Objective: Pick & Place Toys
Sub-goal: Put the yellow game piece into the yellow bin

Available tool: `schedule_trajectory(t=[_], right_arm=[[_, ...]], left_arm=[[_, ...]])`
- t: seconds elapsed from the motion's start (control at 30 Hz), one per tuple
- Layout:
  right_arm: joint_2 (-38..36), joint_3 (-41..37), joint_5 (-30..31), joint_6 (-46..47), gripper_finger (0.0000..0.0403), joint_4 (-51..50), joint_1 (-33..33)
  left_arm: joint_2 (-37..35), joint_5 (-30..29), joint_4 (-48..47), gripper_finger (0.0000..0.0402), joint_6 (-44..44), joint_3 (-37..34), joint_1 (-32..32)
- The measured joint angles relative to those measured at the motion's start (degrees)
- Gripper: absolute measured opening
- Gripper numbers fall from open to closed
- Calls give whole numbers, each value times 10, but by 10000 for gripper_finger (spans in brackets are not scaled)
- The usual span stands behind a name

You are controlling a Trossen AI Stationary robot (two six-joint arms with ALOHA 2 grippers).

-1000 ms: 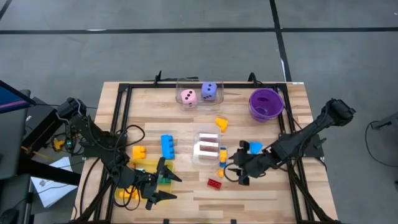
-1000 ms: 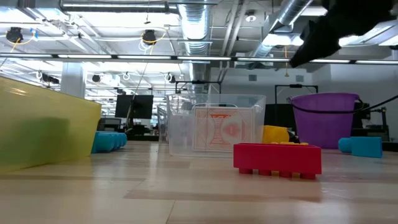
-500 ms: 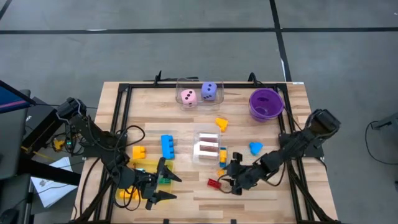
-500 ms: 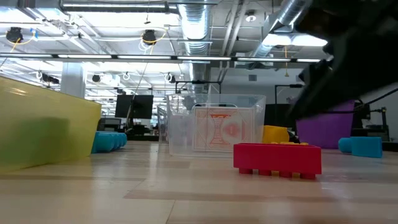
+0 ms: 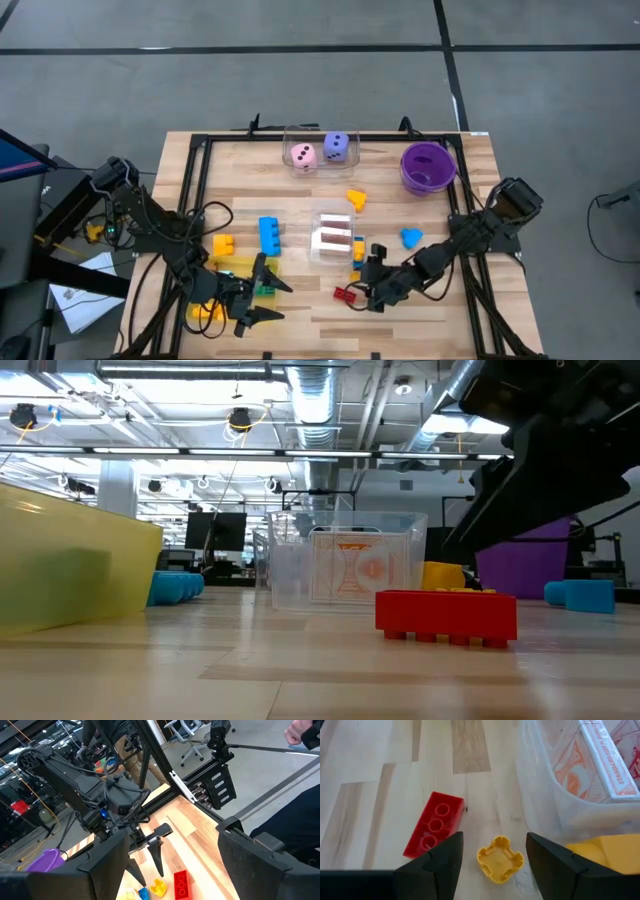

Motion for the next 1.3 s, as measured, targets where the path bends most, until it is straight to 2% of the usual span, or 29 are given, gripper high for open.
schedule_trajectory(t=[0.37, 1.3], right_arm=[[82, 7, -26, -3, 210, 14, -5], [71, 4, -40, 0, 210, 30, -19]], left_arm=[[0, 0, -5, 298, 0, 0, 0], [0, 0, -10, 298, 0, 0, 0]])
